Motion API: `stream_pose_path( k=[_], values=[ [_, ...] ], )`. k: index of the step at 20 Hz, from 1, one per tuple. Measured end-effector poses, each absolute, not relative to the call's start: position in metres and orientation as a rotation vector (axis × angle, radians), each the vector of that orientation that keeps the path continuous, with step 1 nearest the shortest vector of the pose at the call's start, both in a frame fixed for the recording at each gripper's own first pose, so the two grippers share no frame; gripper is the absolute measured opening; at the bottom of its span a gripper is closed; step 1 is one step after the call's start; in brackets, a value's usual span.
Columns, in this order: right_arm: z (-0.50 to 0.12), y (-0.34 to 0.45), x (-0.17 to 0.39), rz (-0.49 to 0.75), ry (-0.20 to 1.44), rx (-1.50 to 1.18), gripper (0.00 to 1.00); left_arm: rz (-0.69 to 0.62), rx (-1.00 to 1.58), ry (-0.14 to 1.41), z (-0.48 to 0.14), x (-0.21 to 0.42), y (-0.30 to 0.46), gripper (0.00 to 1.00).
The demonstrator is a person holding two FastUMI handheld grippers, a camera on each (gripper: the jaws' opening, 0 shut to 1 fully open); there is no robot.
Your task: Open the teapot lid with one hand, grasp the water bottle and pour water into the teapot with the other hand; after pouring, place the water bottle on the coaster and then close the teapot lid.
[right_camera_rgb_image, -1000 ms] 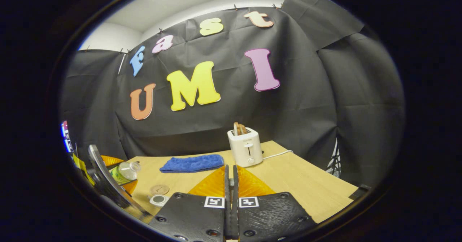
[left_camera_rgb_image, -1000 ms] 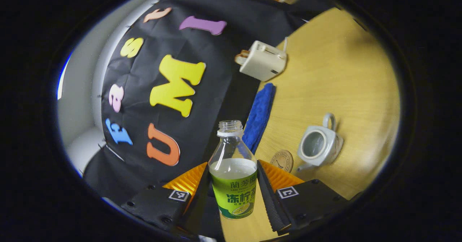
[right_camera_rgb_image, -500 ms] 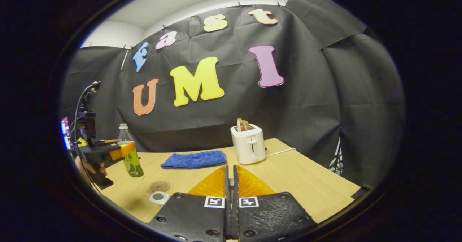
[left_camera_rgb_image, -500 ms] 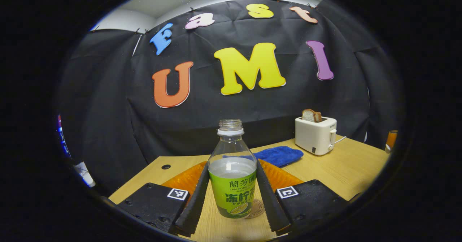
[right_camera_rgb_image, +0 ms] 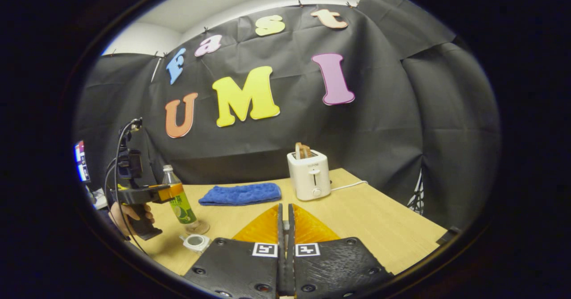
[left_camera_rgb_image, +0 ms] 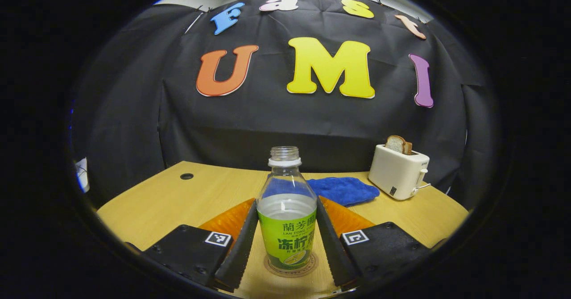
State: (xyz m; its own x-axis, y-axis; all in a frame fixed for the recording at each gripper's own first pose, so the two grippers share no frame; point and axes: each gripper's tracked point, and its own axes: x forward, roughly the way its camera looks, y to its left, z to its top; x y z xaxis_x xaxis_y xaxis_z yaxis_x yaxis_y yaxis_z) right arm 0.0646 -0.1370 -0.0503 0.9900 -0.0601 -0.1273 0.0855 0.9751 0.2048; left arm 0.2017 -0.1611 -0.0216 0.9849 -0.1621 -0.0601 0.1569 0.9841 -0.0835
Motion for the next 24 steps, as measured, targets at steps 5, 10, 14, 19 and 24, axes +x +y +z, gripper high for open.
stream_pose_path(
  k=[5,10,14,19,24],
  values=[
    [-0.060,-0.120,0.069,-0.041,0.153,0.199,0.00,-0.163,-0.087,0.043,-0.025,0.207,-0.164,0.75],
    [-0.067,-0.091,0.071,0.017,0.180,0.169,0.00,-0.189,-0.027,0.004,-0.028,0.204,-0.172,0.76],
    [-0.068,-0.083,0.070,0.033,0.184,0.147,0.00,-0.202,0.040,-0.004,-0.033,0.195,-0.175,0.79],
    [-0.067,-0.086,0.070,0.027,0.180,0.143,0.00,-0.201,0.048,0.014,-0.040,0.191,-0.173,0.80],
    [-0.069,-0.085,0.071,0.028,0.183,0.142,0.00,-0.206,0.035,0.000,-0.036,0.185,-0.171,0.90]
  ],
)
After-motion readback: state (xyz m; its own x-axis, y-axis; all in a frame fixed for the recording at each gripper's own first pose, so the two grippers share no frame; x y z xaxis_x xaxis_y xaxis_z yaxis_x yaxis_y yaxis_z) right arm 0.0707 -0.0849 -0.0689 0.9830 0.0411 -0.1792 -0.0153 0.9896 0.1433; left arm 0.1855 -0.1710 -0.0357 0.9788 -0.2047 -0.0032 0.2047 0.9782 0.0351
